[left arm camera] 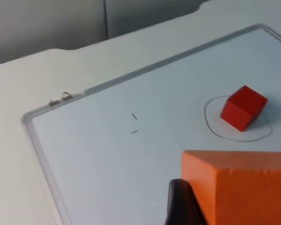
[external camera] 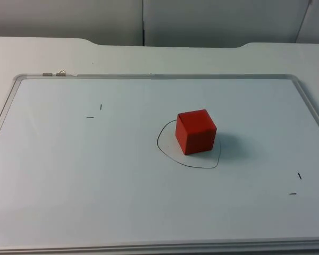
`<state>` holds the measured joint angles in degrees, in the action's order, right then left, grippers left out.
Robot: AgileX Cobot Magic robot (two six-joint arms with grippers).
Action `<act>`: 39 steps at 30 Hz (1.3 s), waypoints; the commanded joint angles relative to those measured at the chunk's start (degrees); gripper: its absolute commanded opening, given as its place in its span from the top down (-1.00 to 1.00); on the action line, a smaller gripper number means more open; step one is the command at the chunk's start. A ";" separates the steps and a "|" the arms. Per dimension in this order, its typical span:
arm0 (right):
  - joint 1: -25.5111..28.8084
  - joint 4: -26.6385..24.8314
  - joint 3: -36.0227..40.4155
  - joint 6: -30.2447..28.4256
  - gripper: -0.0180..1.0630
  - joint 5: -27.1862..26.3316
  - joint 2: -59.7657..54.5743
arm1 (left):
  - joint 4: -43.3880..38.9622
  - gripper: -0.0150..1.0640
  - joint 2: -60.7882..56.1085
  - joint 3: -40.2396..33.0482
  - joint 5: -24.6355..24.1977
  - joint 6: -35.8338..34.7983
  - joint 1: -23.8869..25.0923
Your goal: Pick up one cube with the left hand and another cube with the right hand. First place the cube in the right hand at the target position, then stack the cube in the left hand on top.
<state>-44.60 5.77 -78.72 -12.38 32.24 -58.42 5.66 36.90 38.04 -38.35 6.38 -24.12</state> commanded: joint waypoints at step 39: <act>-0.52 4.69 23.33 3.30 -0.71 0.74 26.39 | 18.13 0.97 75.98 48.74 -5.72 45.67 -10.28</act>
<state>-44.95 10.17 -55.67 -9.49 33.77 -32.26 23.62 112.77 85.80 -43.84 51.60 -33.93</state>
